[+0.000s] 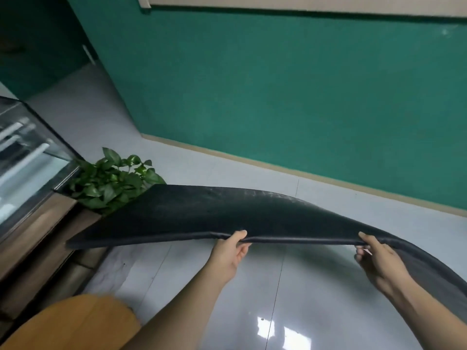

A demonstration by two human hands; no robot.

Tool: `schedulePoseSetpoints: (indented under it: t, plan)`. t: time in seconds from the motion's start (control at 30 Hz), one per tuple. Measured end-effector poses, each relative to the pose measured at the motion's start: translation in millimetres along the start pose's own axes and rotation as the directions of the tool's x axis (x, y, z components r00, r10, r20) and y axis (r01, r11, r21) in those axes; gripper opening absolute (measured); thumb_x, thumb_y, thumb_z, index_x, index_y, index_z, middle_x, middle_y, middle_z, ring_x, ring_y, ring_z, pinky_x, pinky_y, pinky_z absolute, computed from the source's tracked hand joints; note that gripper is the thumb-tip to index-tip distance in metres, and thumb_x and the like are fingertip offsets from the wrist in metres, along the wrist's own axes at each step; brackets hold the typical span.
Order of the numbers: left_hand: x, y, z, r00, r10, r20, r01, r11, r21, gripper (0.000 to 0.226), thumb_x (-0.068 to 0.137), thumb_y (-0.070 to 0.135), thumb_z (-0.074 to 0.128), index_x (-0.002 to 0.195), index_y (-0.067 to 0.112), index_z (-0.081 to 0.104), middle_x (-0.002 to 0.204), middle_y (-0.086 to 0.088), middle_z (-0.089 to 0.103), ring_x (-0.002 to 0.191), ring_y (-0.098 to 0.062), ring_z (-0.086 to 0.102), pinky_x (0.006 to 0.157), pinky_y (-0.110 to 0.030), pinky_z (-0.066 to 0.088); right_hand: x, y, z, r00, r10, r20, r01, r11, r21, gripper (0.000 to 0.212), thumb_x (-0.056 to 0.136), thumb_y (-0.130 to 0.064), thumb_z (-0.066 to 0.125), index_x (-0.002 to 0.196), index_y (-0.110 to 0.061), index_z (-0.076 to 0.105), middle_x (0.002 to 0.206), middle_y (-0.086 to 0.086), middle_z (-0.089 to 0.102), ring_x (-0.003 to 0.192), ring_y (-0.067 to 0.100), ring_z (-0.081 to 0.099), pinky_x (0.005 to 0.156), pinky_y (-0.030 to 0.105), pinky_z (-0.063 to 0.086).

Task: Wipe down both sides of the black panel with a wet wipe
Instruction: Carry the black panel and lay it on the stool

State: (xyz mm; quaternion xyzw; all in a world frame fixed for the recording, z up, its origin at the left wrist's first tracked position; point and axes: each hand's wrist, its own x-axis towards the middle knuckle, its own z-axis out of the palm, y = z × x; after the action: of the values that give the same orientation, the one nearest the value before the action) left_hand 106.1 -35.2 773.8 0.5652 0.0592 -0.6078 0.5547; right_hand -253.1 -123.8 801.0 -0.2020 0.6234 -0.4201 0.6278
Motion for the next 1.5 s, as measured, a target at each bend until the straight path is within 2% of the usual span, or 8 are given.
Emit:
schedulePoseSetpoints:
  t: [0.3,0.43,0.63,0.7,0.87,1.1,1.27,1.5]
  plan:
    - [-94.3,8.4,0.8,0.981,0.171,-0.093,-0.181,0.977,-0.11,0.026,0.09,0.011,0.082,0.111,0.002,0.069,0.099,-0.007,0.08,0.098,-0.025,0.078,0.068,-0.023,0.059,-34.6,-59.1,17.2,0.98,0.029,0.199,-0.007,0.994,-0.11,0.014,0.097,-0.021,0.074,0.089,-0.014,0.065,0.069,0.001,0.063,0.057,0.01,0.056,0.054,0.019,0.055]
    - [-145.3,-4.6,-1.8,0.955,0.242,-0.169,-0.271,0.946,-0.175,0.022,0.091,0.011,0.08,0.109,0.004,0.069,0.097,-0.005,0.08,0.094,-0.022,0.079,0.072,-0.024,0.06,-53.7,-80.7,23.4,0.953,0.032,0.301,0.018,0.987,-0.162,0.014,0.098,-0.022,0.073,0.088,-0.016,0.064,0.069,0.0,0.062,0.056,0.009,0.055,0.06,0.02,0.053]
    - [-216.3,-24.6,-22.9,0.905,0.319,-0.28,-0.389,0.887,-0.248,0.018,0.093,0.009,0.077,0.106,0.005,0.065,0.103,-0.011,0.075,0.1,-0.027,0.075,0.096,-0.033,0.057,-91.3,-94.4,49.7,0.893,0.036,0.448,0.075,0.971,-0.227,0.015,0.1,-0.019,0.07,0.088,-0.019,0.06,0.068,-0.002,0.059,0.055,0.009,0.051,0.058,0.02,0.048]
    - [-236.6,-31.5,-36.4,0.886,0.332,-0.324,-0.425,0.86,-0.281,0.021,0.093,0.008,0.077,0.109,0.005,0.064,0.106,-0.012,0.075,0.104,-0.027,0.075,0.095,-0.033,0.059,-108.3,-93.0,61.3,0.866,0.041,0.498,0.094,0.965,-0.244,0.016,0.1,-0.018,0.069,0.088,-0.019,0.058,0.067,-0.001,0.058,0.056,0.009,0.051,0.059,0.02,0.048]
    - [-289.6,-49.4,-80.9,0.834,0.34,-0.434,-0.505,0.788,-0.353,0.037,0.093,0.008,0.077,0.125,0.003,0.059,0.123,-0.017,0.073,0.111,-0.03,0.074,0.081,-0.029,0.059,-155.0,-77.0,92.9,0.797,0.056,0.602,0.143,0.95,-0.277,0.024,0.099,-0.017,0.072,0.086,-0.019,0.051,0.068,0.0,0.059,0.059,0.012,0.052,0.071,0.026,0.046]
    - [-359.1,-87.7,-148.9,0.78,0.326,-0.534,-0.578,0.703,-0.414,0.038,0.09,0.007,0.08,0.124,0.004,0.063,0.126,-0.02,0.072,0.11,-0.031,0.074,0.107,-0.043,0.055,-219.2,-33.0,132.8,0.677,0.101,0.729,0.214,0.921,-0.327,0.025,0.097,-0.015,0.074,0.09,-0.017,0.049,0.068,-0.001,0.056,0.059,0.013,0.049,0.068,0.029,0.043]
    - [-411.2,-113.8,-202.6,0.715,0.304,-0.63,-0.653,0.614,-0.444,0.05,0.086,0.009,0.084,0.13,0.013,0.058,0.125,-0.017,0.072,0.106,-0.031,0.076,0.102,-0.043,0.058,-274.2,12.0,168.3,0.571,0.176,0.802,0.263,0.886,-0.382,0.025,0.097,-0.015,0.074,0.088,-0.016,0.05,0.068,0.001,0.055,0.061,0.014,0.049,0.067,0.029,0.042]
    - [-472.6,-154.5,-287.2,0.626,0.271,-0.731,-0.745,0.485,-0.458,0.063,0.086,0.01,0.084,0.14,0.011,0.052,0.128,-0.017,0.07,0.106,-0.03,0.076,0.083,-0.034,0.061,-348.3,96.3,214.6,0.453,0.294,0.842,0.292,0.843,-0.451,0.027,0.096,-0.016,0.075,0.089,-0.015,0.049,0.064,-0.001,0.055,0.059,0.013,0.049,0.062,0.027,0.043]
